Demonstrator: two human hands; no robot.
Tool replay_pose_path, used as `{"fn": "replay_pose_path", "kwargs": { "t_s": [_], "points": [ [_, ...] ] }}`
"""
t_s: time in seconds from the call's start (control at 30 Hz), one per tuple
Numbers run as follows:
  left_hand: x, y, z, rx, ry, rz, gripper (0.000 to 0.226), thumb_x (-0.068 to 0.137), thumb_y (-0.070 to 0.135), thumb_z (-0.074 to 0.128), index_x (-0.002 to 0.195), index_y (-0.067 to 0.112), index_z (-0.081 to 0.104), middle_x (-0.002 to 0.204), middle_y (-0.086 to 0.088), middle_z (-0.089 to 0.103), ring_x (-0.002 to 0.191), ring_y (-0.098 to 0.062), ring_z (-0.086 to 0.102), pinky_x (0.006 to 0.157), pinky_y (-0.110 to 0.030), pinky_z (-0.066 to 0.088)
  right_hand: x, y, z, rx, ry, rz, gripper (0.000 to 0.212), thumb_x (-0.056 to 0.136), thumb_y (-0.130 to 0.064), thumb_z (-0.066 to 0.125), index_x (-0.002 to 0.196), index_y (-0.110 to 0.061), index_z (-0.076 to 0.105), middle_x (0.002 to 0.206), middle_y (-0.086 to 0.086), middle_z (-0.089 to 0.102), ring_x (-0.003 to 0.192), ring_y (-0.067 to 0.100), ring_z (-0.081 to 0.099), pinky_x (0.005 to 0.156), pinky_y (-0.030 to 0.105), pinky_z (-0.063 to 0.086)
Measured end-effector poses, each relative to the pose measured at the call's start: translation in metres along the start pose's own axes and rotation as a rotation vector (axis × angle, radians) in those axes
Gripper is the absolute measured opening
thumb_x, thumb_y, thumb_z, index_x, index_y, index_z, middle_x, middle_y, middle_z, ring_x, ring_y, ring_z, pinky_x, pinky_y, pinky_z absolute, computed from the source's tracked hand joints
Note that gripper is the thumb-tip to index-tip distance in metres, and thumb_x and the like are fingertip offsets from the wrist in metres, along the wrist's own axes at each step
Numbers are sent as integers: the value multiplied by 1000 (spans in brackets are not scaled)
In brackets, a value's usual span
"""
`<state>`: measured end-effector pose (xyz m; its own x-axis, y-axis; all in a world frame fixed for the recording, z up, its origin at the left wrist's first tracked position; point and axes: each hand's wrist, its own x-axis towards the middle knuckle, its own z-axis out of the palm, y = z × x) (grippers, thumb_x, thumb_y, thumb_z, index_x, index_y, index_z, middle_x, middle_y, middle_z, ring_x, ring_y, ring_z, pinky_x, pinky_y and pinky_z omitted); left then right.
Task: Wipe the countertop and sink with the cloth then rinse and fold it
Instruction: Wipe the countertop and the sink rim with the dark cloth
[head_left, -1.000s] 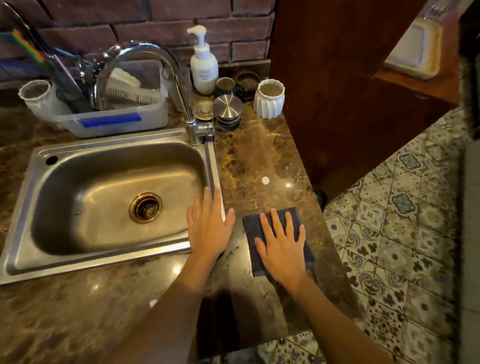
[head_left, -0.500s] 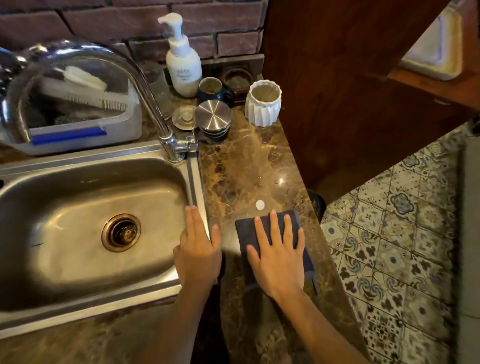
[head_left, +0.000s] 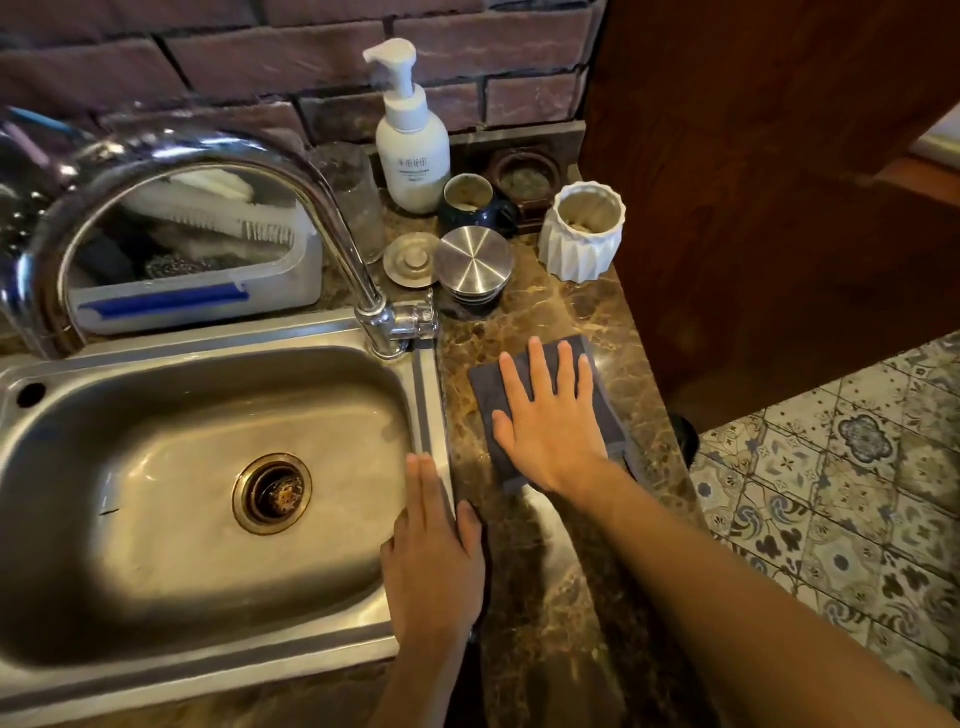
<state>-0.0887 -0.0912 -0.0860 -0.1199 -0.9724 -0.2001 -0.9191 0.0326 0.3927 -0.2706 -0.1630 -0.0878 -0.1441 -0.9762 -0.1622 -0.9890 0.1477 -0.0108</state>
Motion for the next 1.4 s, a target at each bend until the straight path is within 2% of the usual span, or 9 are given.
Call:
{"fn": "replay_pose_path", "kwargs": {
  "t_s": [0.17,0.33,0.53,0.73,1.0,1.1,1.2,1.33,1.4],
  "points": [
    [2,0,1,-32,-15,-23,67,101,53,18,159,28,-5,170,7,6,136,-19,48,105,-45,47,33,-9,-4,-14,-4,-77,74,96,-52,15,159,-15,18,164,26,14,151,47,8,119,65,11],
    [0,-1,-1,-58,0,-4,66,101,54,24,158,29,0,169,7,12,135,-20,49,103,-46,47,27,-11,-3,22,22,-96,75,98,-65,15,160,-22,14,165,23,15,151,47,9,120,64,11],
    [-2,0,-3,-82,-6,1,71,98,57,27,157,29,-2,165,2,29,133,-22,53,105,-48,47,-3,-45,2,74,-58,-166,72,98,-65,13,159,-29,-2,168,13,-7,153,40,-11,122,60,-3],
    [-2,0,-4,-82,-1,42,67,101,49,31,158,26,4,168,4,18,141,-19,45,105,-46,45,31,-8,-5,77,-2,-257,61,100,-65,12,157,-44,9,169,4,6,155,34,0,123,57,4],
    [-2,-3,-3,-122,-12,26,67,99,53,28,155,34,-3,162,3,35,129,-21,56,104,-50,47,18,85,-2,77,78,181,59,103,-57,16,159,-37,15,167,11,19,151,41,15,119,60,19],
    [-1,-3,-2,-104,-11,41,68,100,52,26,157,30,-3,168,6,19,135,-20,50,106,-48,43,-10,61,4,77,125,292,60,104,-53,18,159,-30,21,164,17,24,149,46,19,117,61,23],
    [-2,-5,1,-95,7,33,68,100,54,21,159,27,0,170,6,8,139,-20,46,106,-46,44,-35,20,2,93,48,175,60,103,-54,16,160,-32,14,167,14,15,152,43,10,121,59,15],
    [-1,-4,4,-99,12,33,68,101,50,28,158,30,-2,168,5,18,141,-20,45,108,-47,45,-18,-42,2,146,-7,-115,60,103,-54,18,159,-35,9,169,11,5,154,38,-1,123,58,6],
    [0,-3,3,-107,0,13,70,101,50,31,158,32,-5,168,7,18,142,-19,44,110,-46,42,6,-52,-1,160,-22,-157,60,102,-55,17,159,-37,9,169,9,5,155,35,-2,124,56,4]
  ]
}}
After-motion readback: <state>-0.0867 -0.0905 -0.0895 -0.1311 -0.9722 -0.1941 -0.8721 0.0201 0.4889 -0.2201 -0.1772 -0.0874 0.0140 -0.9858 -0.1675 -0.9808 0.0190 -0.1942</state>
